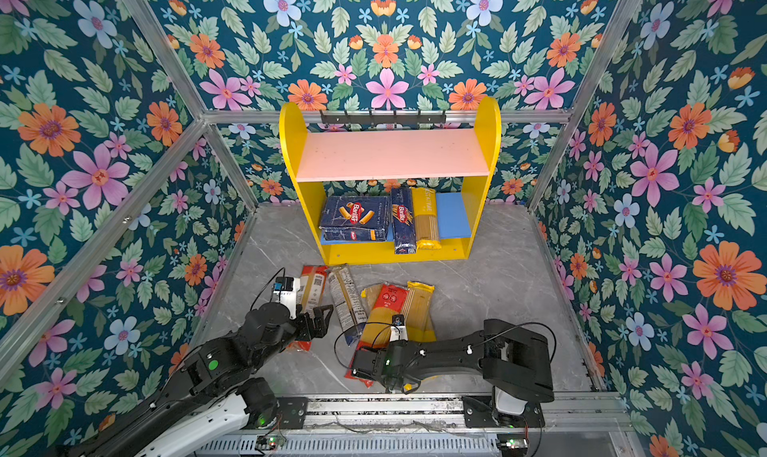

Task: Place and organize the pasta boxes and bags onto the shelf
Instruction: 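Withdraw the right gripper and reach toward the second yellow Pastatime bag, then grasp the second Pastatime bag with the right gripper and lift it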

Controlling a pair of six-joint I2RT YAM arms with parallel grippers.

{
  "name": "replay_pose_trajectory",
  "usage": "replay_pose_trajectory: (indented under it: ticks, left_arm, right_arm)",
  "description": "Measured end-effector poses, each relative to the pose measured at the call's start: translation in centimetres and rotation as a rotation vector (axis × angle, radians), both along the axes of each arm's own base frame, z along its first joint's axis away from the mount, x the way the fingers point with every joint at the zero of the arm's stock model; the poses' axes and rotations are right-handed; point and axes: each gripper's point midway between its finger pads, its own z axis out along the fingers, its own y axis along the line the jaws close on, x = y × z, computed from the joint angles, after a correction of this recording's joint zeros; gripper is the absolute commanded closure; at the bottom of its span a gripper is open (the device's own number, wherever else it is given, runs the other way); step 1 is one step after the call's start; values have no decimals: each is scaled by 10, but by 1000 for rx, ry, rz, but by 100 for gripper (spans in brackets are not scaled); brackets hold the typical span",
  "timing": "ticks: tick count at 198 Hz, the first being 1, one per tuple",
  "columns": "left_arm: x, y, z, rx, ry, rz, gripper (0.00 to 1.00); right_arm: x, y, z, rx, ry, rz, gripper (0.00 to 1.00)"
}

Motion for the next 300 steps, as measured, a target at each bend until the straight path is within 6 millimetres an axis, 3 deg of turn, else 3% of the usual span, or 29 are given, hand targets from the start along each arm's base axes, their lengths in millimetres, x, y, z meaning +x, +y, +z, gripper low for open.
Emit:
replay_pose_trajectory:
  ticks: [32,70,126,191,300]
  left_arm:
    - [2,1,-5,9,15,17,0]
    - [2,1,-10,15,25,23,1]
    - [2,3,-6,4,17,33,1]
    - [2,7,1,-8,2,51,1]
    - [14,-4,11,27,5,52,1]
  right_arm:
    - [3,-8,-3,40,-7,-16,8]
    - [13,-16,1,82,-30,-34,38]
    - [9,-34,14,77,-9,-30,58]
    - [8,-63,42,148,-6,-24,68]
    - [17,-97,115,244,-109,21,68]
